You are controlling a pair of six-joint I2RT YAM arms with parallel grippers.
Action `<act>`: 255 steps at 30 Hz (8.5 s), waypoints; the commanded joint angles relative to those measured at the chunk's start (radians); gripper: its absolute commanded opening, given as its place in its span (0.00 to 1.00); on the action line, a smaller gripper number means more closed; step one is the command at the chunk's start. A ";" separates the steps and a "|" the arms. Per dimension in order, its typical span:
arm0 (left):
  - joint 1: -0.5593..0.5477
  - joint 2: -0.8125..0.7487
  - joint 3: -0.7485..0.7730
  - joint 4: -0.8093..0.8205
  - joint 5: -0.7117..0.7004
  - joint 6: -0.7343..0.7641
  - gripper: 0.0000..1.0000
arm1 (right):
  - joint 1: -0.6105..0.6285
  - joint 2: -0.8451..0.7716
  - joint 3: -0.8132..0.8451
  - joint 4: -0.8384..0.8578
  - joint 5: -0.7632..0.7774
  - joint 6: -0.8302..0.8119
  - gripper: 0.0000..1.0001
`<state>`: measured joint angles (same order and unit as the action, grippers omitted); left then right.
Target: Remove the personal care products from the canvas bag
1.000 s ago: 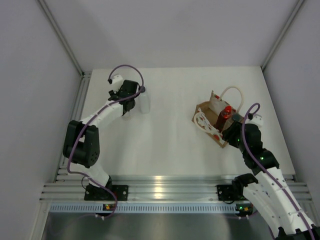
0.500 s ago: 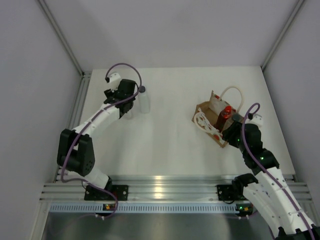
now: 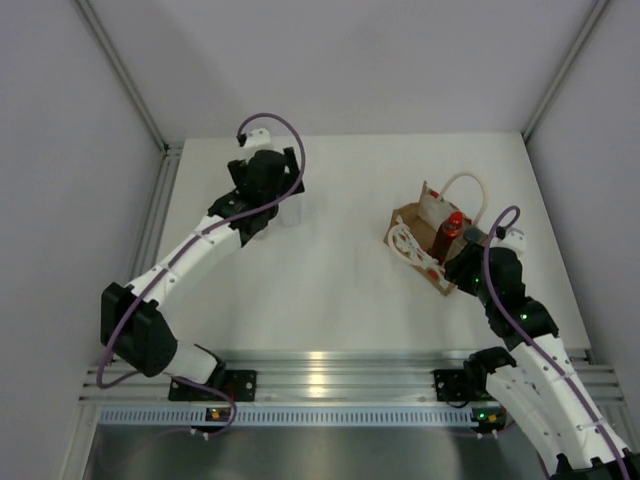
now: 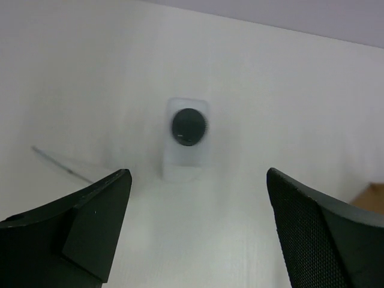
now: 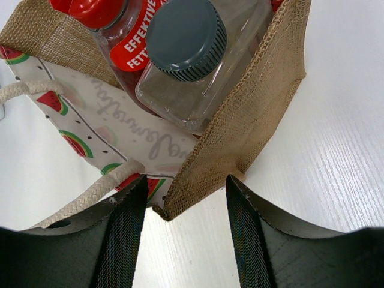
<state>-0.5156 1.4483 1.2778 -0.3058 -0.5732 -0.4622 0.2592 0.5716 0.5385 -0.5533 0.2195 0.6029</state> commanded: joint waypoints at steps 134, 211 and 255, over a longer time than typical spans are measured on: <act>-0.304 0.268 0.499 0.100 0.037 0.202 0.00 | -0.017 -0.024 0.005 0.009 0.121 0.067 0.54; -0.475 0.406 0.500 0.310 0.630 0.243 0.98 | -0.041 0.010 0.083 -0.059 0.169 0.009 0.55; -0.558 0.833 0.741 0.206 0.525 0.284 0.91 | -0.055 -0.190 0.256 -0.244 0.282 0.001 0.55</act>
<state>-1.0557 2.2528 1.9804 -0.1207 0.0574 -0.2283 0.2237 0.3950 0.7555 -0.7712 0.4831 0.6212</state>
